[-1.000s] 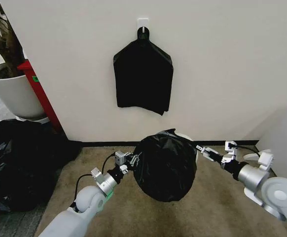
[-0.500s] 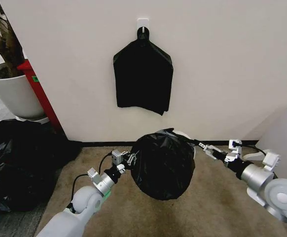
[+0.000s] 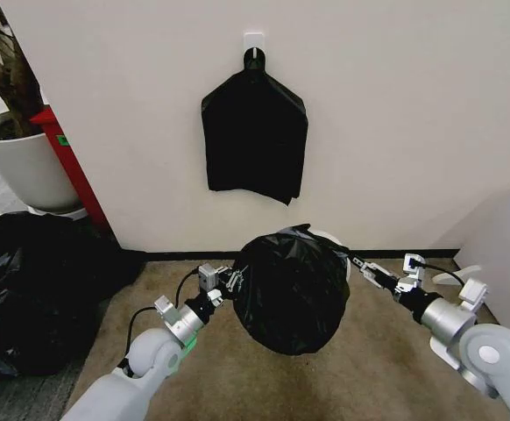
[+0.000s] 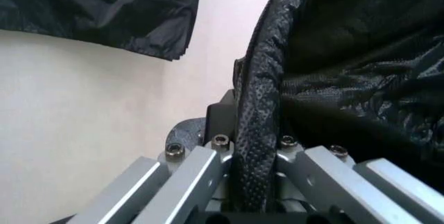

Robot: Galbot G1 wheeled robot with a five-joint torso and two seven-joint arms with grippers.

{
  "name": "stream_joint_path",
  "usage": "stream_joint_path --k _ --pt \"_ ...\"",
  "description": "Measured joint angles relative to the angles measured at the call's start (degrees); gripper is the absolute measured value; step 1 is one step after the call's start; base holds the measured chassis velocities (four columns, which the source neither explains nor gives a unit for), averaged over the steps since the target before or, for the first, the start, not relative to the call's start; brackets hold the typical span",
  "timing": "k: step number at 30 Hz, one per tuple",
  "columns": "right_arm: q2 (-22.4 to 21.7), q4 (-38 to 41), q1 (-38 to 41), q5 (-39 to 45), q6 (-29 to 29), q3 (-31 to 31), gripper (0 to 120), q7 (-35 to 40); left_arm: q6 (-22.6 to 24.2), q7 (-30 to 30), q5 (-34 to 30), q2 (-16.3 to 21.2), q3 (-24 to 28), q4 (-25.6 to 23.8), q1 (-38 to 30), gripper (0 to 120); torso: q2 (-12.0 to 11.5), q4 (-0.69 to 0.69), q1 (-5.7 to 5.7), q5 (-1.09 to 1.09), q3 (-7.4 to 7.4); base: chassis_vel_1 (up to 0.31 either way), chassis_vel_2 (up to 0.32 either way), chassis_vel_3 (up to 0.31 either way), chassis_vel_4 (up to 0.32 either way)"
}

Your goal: Place the garbage bag over the trash bin.

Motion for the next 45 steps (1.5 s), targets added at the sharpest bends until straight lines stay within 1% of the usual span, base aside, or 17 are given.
stream_joint_path --k 2,5,9,10,12,13,15,23,26,31,32,34,38,39,42,44,45 --pt "0.0 0.0 0.0 0.0 0.0 0.1 56 -0.1 0.0 0.0 0.0 0.0 0.0 0.0 0.0 2 0.0 0.0 0.0 0.0 0.0 0.0 0.0 0.0 0.0" --pt "-0.3 -0.4 -0.2 -0.1 0.0 2.0 42 -0.6 0.1 -0.1 0.0 0.0 -0.1 0.2 0.0 2 0.0 0.0 0.0 0.0 0.0 0.0 0.0 0.0 0.0" --pt "-0.4 0.4 -1.0 0.4 0.3 4.1 55 -0.1 0.2 -0.5 0.1 0.0 -0.1 1.1 -0.3 2 0.0 -0.01 0.0 0.0 0.0 0.0 0.0 0.0 0.0" --pt "-0.4 0.4 -1.0 0.4 0.3 4.1 55 -0.1 0.2 -0.5 0.1 0.0 -0.1 1.1 -0.3 2 0.0 -0.01 0.0 0.0 0.0 0.0 0.0 0.0 0.0" --pt "-0.1 1.6 -1.4 1.5 0.3 4.3 62 0.5 0.2 -0.6 0.1 -0.1 0.1 1.4 -0.4 2 0.0 -0.01 0.0 0.0 0.0 0.0 0.0 0.0 0.0" --pt "0.2 2.5 -1.6 2.4 0.3 3.9 70 1.1 0.3 -0.7 0.1 -0.2 0.3 1.4 -0.4 2 0.0 -0.01 0.0 -0.01 0.0 0.0 0.0 0.0 0.0" --pt "0.5 2.8 -1.4 2.6 0.2 2.9 76 1.5 0.4 -0.8 0.2 -0.4 0.6 1.3 -0.5 2 0.0 0.0 0.0 0.0 0.0 0.0 0.0 0.0 0.0" --pt "1.0 2.4 -0.8 1.4 0.2 -0.6 77 1.9 1.3 -1.8 0.2 -0.5 0.8 0.2 -0.8 2 0.0 0.0 0.0 0.01 0.0 0.0 0.0 0.0 0.0" --pt "1.1 2.2 -0.7 1.2 0.2 -1.1 71 2.0 1.4 -1.9 0.1 -0.5 0.8 -0.2 -0.6 2 0.0 -0.01 0.0 0.0 0.0 0.0 0.0 0.0 0.0" --pt "1.2 2.4 -0.1 1.3 0.7 -1.7 47 2.6 1.6 -1.9 0.4 -0.3 0.8 -0.8 -0.4 2 0.0 0.0 0.0 0.0 0.0 0.0 0.0 0.0 0.0" --pt "1.2 2.4 -0.1 1.3 0.7 -1.7 47 2.6 1.6 -1.9 0.4 -0.3 0.8 -0.8 -0.4 2 0.0 0.0 0.0 0.0 0.0 0.0 0.0 0.0 0.0" --pt "1.2 2.4 0.1 1.3 0.8 -1.7 41 2.7 1.6 -1.9 0.7 -0.3 0.8 -0.9 -0.4 2 0.0 0.0 0.0 0.0 0.0 0.0 0.0 0.0 0.0" --pt "1.2 1.7 0.5 1.2 1.2 -1.8 23 3.1 1.7 -1.5 1.0 -0.2 0.8 -1.5 0.2 2 0.0 0.0 0.0 0.0 0.0 0.0 0.0 0.0 0.0" --pt "1.2 1.7 0.5 1.2 1.2 -1.8 23 3.1 1.7 -1.5 1.0 -0.2 0.8 -1.5 0.2 2 0.0 0.0 0.0 0.0 0.0 0.0 0.0 0.0 0.0" --pt "1.1 0.6 1.0 0.8 1.5 -2.0 13 3.4 1.7 -0.7 1.1 -0.2 0.9 -2.0 0.6 2 0.0 0.0 0.0 0.0 0.0 0.0 0.0 0.0 0.0" --pt "0.9 -0.8 1.8 0.2 1.6 -2.2 1 3.4 1.7 -0.1 1.1 -0.1 0.9 -2.5 0.7 2 0.0 0.0 0.0 0.0 0.0 0.0 0.0 0.0 0.0" --pt "0.8 -1.2 2.0 0.0 1.6 -2.3 0 3.3 1.7 0.1 1.1 -0.1 0.9 -2.7 0.8 2 0.0 -0.01 0.0 0.0 0.0 0.0 0.0 0.0 0.0"
